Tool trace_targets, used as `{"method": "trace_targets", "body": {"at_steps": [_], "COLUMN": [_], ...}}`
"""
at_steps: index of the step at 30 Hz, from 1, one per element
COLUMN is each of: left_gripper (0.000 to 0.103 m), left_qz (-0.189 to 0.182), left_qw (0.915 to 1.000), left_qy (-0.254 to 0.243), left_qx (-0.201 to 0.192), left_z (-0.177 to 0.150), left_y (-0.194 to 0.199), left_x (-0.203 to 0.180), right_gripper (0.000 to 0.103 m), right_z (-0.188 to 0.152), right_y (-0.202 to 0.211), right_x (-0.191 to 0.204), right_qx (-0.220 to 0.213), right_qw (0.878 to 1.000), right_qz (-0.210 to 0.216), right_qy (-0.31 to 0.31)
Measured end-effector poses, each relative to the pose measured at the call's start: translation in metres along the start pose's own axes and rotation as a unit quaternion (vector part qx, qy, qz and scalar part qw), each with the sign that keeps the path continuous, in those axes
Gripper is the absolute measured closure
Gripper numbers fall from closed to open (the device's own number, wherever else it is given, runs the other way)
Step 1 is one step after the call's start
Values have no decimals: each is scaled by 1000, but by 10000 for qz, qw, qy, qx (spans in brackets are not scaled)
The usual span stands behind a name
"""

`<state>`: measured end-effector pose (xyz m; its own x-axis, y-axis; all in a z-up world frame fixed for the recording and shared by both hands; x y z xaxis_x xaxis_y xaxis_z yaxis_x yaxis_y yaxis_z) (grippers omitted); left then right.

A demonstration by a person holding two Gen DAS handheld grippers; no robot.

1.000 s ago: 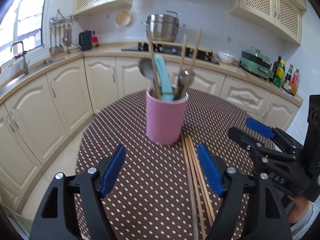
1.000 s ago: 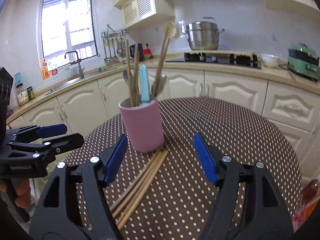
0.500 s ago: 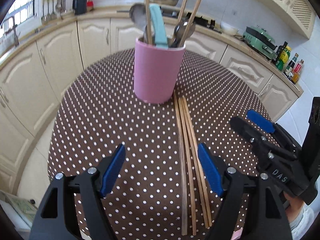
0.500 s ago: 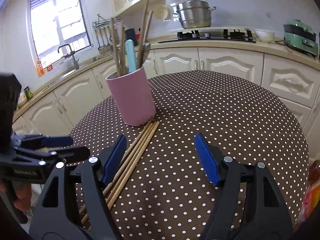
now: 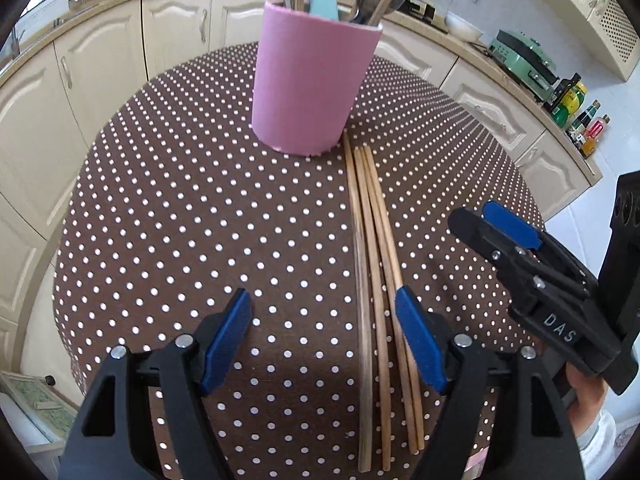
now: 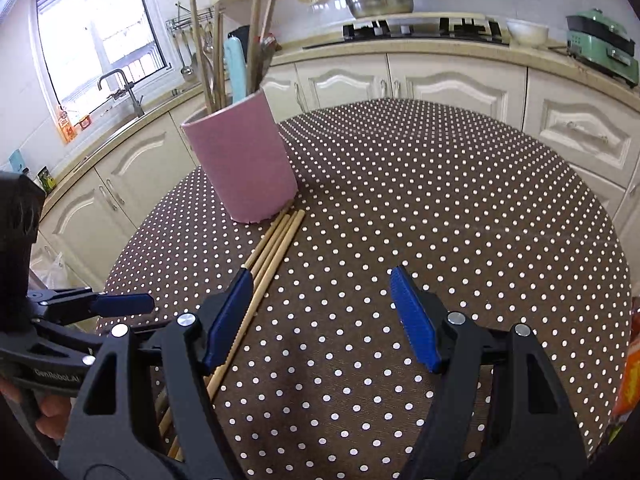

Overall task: Organize utensils
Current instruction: 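Move both open tools back over the remaining chopsticks, then grasp a wooden chopstick with the left tool beside the pink cup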

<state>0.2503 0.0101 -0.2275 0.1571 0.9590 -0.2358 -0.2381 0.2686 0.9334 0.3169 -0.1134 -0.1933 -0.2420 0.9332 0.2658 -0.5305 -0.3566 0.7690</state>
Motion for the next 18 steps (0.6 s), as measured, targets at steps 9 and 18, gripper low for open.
{"method": "trace_targets", "body": {"at_steps": [9, 18], "left_gripper": [30, 30], "left_qz": [601, 755], "left_qw": [9978, 9967], "left_qy": [-248, -211], "left_qx": [104, 222], "left_z": [10, 23], "left_y": [-17, -24], "left_x": [-10, -9], "right_gripper": [33, 33], "right_z": [-2, -2], "right_y": [-2, -4], "right_x": [-5, -13], "right_qx": [55, 154], "right_qw": [9999, 9995], "right_qz": [99, 161], "right_qy": [-115, -213]}}
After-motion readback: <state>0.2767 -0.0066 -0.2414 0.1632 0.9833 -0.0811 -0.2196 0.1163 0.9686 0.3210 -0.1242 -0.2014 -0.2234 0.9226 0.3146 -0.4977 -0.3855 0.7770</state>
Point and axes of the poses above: each gripper's, at about its wrist camera, not at the fingertips, and y roughly against the way its jaws point, x to its left, z to its top, the point moved 8 cm from there along -y, roughly the way its jaws point, and after that the axes turned 12 degrees about x, right-handed, at the moved point
